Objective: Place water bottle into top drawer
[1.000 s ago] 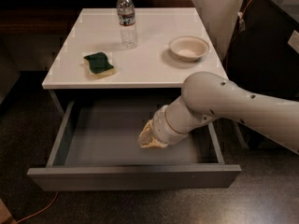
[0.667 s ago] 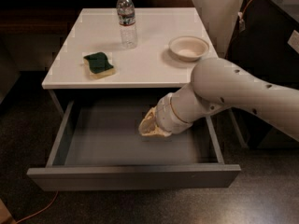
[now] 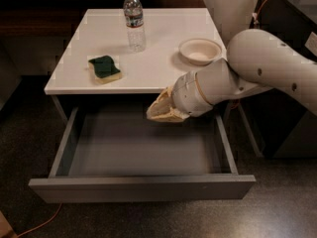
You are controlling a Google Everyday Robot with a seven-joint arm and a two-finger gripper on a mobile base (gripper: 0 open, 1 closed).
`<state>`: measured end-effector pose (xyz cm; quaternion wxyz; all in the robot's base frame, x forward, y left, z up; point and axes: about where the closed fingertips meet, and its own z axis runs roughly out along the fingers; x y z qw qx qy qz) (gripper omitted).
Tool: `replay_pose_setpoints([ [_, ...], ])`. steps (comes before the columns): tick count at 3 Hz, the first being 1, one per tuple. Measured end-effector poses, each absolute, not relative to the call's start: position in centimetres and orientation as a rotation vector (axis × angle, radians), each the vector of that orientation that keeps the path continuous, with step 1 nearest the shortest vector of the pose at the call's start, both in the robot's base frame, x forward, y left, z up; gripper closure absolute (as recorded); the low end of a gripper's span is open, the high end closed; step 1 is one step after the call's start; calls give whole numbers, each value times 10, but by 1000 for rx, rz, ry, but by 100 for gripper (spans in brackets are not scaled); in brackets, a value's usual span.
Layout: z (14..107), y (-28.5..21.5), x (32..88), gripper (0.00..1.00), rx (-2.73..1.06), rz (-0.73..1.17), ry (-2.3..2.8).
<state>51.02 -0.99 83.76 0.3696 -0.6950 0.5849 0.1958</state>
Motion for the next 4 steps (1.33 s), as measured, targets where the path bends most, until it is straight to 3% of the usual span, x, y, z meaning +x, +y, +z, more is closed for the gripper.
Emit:
replay_pose_setpoints([
  [1,834,-9,509,7,-1791,493,1505],
  [2,835,-8,508,0,-1793,493,1503],
  [4,868,-8,533,0,-1717,562,1633],
])
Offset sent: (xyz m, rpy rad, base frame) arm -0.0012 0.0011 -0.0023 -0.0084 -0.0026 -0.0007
